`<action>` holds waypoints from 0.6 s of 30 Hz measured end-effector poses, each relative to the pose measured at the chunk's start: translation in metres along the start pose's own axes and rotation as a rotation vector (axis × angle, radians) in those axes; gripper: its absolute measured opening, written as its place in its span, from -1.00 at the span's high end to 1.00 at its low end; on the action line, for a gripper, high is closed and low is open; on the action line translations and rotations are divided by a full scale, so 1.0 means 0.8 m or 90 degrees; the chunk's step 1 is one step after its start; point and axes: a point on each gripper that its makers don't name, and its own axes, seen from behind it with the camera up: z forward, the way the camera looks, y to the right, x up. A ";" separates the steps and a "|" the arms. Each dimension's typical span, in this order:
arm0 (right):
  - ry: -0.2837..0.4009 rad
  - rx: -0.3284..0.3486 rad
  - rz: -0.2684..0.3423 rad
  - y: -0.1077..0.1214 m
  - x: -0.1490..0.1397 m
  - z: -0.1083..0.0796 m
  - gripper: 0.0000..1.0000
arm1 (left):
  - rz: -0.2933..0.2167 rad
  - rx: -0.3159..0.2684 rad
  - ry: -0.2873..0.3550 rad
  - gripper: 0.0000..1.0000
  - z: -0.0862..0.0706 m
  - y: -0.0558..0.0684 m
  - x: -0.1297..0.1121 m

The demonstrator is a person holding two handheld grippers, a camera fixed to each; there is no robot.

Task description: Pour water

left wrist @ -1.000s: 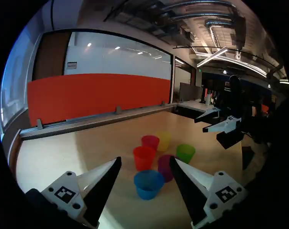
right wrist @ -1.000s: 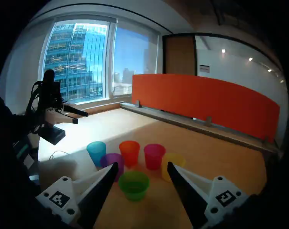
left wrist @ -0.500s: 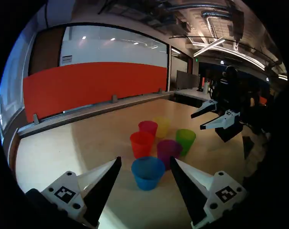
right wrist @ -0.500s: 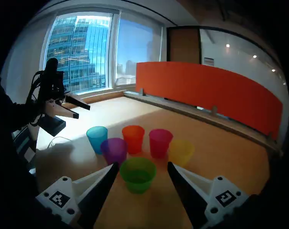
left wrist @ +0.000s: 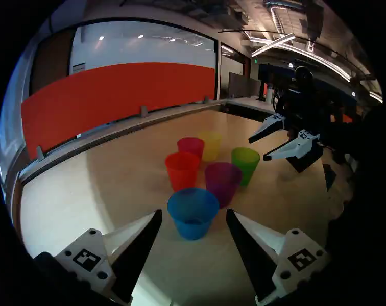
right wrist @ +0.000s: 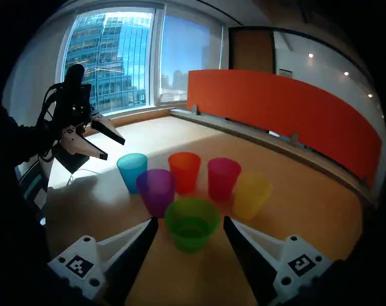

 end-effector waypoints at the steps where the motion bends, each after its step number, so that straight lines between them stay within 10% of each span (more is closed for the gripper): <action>1: -0.003 0.000 0.000 0.000 -0.002 0.001 -0.99 | 0.002 -0.001 -0.004 -0.86 0.001 0.000 -0.002; 18: -0.042 0.006 0.001 0.005 -0.022 0.029 -0.98 | 0.017 -0.020 -0.055 -0.86 0.029 -0.001 -0.024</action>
